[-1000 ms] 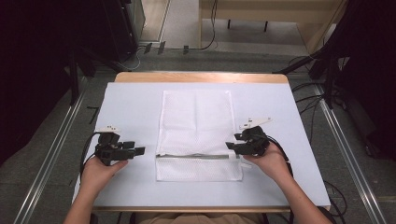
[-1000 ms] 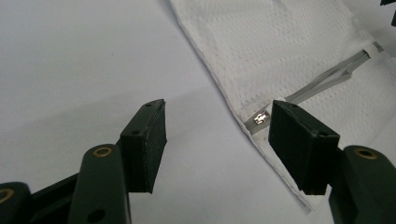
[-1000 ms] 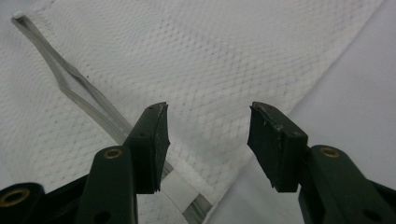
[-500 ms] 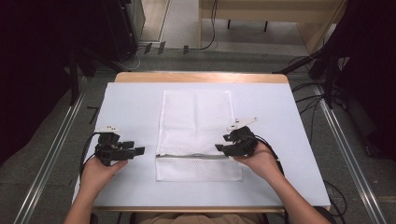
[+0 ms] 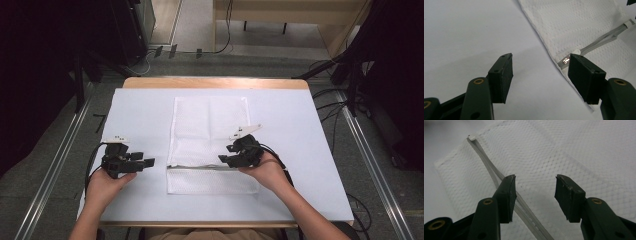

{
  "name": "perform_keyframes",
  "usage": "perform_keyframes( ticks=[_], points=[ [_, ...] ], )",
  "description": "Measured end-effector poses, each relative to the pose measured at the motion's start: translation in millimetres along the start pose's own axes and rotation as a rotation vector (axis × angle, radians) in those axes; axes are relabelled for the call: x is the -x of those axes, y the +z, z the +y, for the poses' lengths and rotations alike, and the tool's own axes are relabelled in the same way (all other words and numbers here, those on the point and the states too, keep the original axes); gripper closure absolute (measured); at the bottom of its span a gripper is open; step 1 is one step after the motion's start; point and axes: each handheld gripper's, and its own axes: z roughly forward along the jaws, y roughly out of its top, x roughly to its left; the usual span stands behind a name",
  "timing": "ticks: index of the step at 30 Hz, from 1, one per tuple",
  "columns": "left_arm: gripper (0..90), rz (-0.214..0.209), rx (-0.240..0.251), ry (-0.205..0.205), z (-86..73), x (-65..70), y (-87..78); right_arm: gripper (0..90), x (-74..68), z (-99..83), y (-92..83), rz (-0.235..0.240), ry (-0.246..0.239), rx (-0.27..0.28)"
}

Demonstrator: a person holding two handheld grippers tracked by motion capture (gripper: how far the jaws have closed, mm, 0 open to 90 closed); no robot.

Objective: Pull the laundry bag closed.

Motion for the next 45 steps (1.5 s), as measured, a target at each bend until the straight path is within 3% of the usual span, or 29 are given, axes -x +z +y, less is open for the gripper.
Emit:
perform_keyframes(
  ticks=[30,45],
  points=[
    [37.5,-0.005,0.009,0.005,-0.5,-1.7,0.4,53.5,-44.4,32.0,42.2,0.083,-0.081,-0.022],
    [37.7,-0.011,0.006,0.008,-0.5,-3.3,0.4,56.6,-61.3,37.4,67.8,0.117,-0.099,-0.046]
  ],
)
